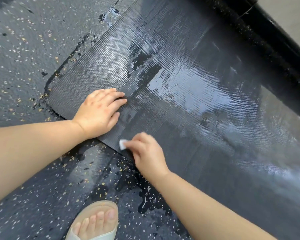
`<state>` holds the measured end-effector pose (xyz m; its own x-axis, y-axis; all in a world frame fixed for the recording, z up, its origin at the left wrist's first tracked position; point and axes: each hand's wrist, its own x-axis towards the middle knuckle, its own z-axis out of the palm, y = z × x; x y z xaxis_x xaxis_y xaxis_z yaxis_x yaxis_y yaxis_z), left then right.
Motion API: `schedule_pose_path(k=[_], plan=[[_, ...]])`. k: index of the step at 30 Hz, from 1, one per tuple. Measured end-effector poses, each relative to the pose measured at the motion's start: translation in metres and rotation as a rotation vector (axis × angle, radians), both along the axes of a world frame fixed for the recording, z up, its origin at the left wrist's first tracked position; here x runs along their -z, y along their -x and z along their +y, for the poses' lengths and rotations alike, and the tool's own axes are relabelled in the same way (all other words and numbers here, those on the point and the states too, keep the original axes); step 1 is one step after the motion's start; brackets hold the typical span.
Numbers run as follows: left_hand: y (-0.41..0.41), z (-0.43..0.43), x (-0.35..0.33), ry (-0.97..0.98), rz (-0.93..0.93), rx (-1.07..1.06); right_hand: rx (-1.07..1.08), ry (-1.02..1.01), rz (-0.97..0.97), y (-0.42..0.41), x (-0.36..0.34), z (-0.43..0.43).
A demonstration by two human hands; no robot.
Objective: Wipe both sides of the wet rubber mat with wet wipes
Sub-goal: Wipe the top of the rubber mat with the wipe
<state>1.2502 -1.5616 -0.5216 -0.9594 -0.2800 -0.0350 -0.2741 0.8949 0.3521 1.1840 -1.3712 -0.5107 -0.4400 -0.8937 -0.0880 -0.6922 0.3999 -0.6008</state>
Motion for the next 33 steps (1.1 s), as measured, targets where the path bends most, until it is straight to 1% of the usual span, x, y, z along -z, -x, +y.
schedule_pose_path(k=[1, 2, 3, 4, 6, 8, 10, 11, 13, 15, 17, 18, 20, 21, 22, 23, 24, 26, 28, 30, 31, 33], plan=[[-0.001, 0.0, 0.001, 0.016, 0.009, -0.005, -0.073, 0.004, -0.049, 0.003, -0.003, 0.003], [-0.002, 0.001, 0.003, 0.022, 0.014, -0.013, -0.086, 0.023, -0.074, 0.013, -0.006, 0.001], [-0.002, 0.001, 0.004, 0.021, 0.019, -0.02, -0.032, 0.055, -0.073, 0.027, -0.008, -0.004], [-0.003, 0.002, 0.004, 0.015, 0.019, -0.02, 0.083, 0.084, -0.052, 0.045, -0.009, -0.012], [-0.005, 0.001, 0.006, 0.018, 0.019, -0.002, 0.391, 0.091, -0.005, 0.088, -0.006, -0.033], [-0.007, -0.003, 0.007, 0.029, 0.011, 0.021, 0.635, 0.082, -0.03, 0.13, 0.0, -0.054], [-0.008, -0.004, 0.006, 0.023, -0.008, 0.036, 0.753, 0.042, -0.019, 0.153, 0.007, -0.066], [-0.007, -0.004, 0.006, 0.015, -0.014, 0.036, 0.758, 0.019, 0.026, 0.155, 0.01, -0.069], [-0.007, -0.003, 0.006, 0.001, -0.018, 0.03, 0.673, 0.0, 0.118, 0.132, 0.011, -0.073], [-0.007, -0.003, 0.005, -0.011, -0.003, 0.026, 0.474, 0.039, 0.17, 0.085, 0.009, -0.064], [-0.008, -0.003, 0.005, -0.027, 0.02, 0.034, 0.228, 0.069, 0.195, 0.036, 0.006, -0.046], [-0.009, -0.004, 0.005, -0.031, 0.029, 0.045, 0.116, 0.074, 0.178, 0.017, 0.004, -0.037], [-0.01, -0.005, 0.006, -0.025, 0.038, 0.068, -0.06, 0.079, 0.078, -0.002, 0.001, -0.025], [-0.011, -0.006, 0.006, -0.023, 0.04, 0.076, -0.109, 0.095, 0.031, 0.0, -0.001, -0.024], [-0.011, -0.006, 0.006, -0.021, 0.038, 0.079, -0.11, 0.11, 0.009, 0.01, -0.003, -0.027], [-0.011, -0.006, 0.007, -0.019, 0.034, 0.078, -0.056, 0.125, 0.01, 0.024, -0.006, -0.034], [-0.012, -0.006, 0.007, -0.017, 0.028, 0.074, 0.045, 0.146, 0.036, 0.042, -0.007, -0.042], [-0.012, -0.006, 0.007, -0.02, 0.019, 0.07, 0.317, 0.162, 0.095, 0.088, -0.004, -0.063], [-0.011, -0.007, 0.006, -0.018, 0.014, 0.067, 0.548, 0.097, 0.089, 0.137, -0.002, -0.081], [-0.01, -0.006, 0.006, -0.01, 0.015, 0.056, 0.728, 0.007, 0.047, 0.173, 0.005, -0.089], [-0.01, -0.005, 0.006, -0.007, 0.015, 0.05, 0.765, -0.031, 0.035, 0.18, 0.01, -0.091], [-0.009, -0.003, 0.006, -0.003, 0.015, 0.048, 0.73, -0.056, 0.074, 0.168, 0.012, -0.095]])
